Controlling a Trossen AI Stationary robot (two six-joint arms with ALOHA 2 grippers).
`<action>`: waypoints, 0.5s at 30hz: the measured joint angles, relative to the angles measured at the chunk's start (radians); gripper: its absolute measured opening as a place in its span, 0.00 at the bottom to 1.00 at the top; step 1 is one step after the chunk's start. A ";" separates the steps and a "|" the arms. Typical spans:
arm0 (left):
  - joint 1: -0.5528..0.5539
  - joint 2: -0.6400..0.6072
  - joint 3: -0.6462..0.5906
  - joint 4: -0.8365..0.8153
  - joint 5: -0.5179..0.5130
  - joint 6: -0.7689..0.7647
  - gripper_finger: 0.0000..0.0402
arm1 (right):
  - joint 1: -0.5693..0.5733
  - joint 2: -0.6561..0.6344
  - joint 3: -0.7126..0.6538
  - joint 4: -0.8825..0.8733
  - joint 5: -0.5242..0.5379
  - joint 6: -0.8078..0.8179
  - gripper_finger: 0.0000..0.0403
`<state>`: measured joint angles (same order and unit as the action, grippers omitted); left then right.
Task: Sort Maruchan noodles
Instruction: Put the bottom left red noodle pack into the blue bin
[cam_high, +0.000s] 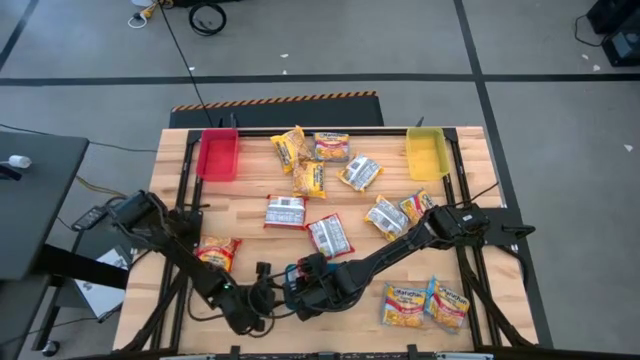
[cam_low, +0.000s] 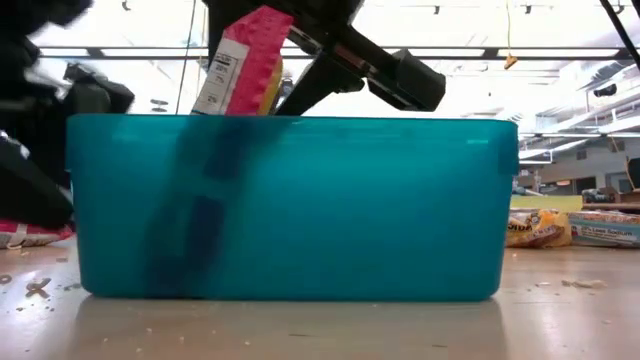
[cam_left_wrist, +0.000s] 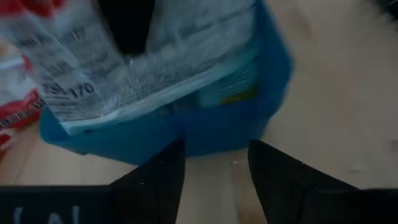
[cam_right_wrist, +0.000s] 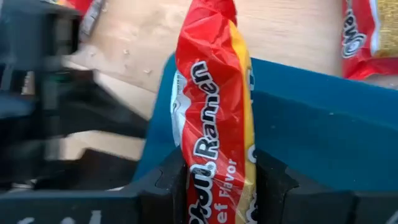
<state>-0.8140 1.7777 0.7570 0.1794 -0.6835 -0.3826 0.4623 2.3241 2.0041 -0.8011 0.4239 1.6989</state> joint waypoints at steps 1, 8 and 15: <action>0.010 0.010 0.000 0.014 0.015 0.000 0.45 | 0.000 0.000 0.000 0.007 0.002 0.000 0.35; 0.026 0.042 0.000 0.086 0.060 0.034 0.45 | 0.003 0.000 0.000 0.037 0.024 0.000 0.46; 0.018 0.042 0.000 0.085 0.059 0.038 0.45 | 0.003 -0.002 0.007 0.106 0.000 -0.096 0.57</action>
<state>-0.7959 1.8198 0.7570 0.2646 -0.6243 -0.3443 0.4652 2.3226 2.0115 -0.6951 0.4242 1.6026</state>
